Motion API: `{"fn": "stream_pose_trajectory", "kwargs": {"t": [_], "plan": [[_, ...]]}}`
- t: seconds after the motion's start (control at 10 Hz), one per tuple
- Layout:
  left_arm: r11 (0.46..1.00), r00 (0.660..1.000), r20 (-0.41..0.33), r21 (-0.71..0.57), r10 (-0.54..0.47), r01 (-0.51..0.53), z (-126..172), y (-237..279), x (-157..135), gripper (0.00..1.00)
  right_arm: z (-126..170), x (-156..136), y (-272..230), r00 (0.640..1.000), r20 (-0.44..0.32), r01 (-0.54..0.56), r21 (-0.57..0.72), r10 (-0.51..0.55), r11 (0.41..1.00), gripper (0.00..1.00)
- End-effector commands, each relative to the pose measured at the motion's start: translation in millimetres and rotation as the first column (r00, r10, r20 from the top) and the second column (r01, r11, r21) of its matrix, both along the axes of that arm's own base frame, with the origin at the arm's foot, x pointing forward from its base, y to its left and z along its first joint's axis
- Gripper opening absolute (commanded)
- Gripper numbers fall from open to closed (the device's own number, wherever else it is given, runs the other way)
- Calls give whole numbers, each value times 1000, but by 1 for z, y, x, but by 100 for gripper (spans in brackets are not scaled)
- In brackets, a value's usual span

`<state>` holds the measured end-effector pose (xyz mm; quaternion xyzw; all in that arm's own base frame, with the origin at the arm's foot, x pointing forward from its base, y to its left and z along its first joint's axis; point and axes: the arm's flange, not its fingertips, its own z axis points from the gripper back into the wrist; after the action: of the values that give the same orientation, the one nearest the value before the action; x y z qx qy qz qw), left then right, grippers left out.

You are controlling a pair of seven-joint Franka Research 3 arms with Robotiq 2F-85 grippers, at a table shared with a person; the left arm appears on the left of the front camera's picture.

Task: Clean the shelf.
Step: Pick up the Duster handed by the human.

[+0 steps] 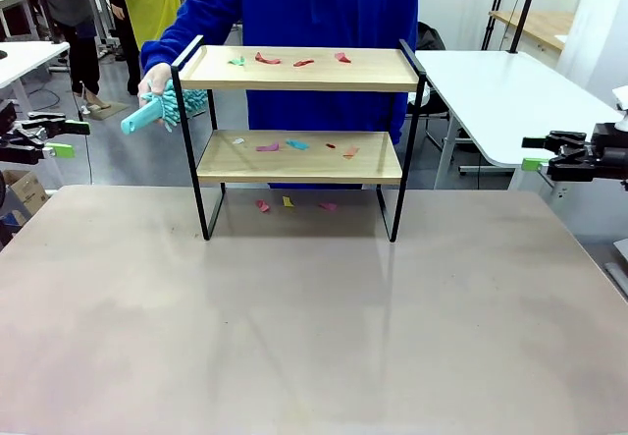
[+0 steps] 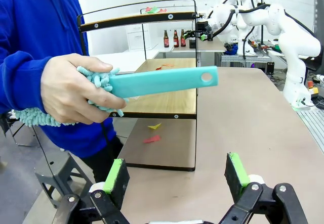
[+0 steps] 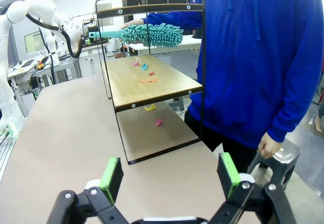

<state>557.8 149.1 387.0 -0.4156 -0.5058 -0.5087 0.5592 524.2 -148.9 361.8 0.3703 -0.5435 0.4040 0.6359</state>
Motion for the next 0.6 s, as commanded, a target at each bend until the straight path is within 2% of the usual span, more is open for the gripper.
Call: {"fn": "stream_pose_trajectory", "kwargs": {"t": [0.0, 0.5], "plan": [[1000, 1000, -1, 9, -2, 2, 0, -1, 1, 100, 2, 0, 2, 1000, -19, 6, -12, -6, 1000, 100], [1000, 1000, -1, 9, -2, 2, 0, -1, 1, 100, 2, 0, 2, 1000, -19, 6, -12, -6, 1000, 100]]}}
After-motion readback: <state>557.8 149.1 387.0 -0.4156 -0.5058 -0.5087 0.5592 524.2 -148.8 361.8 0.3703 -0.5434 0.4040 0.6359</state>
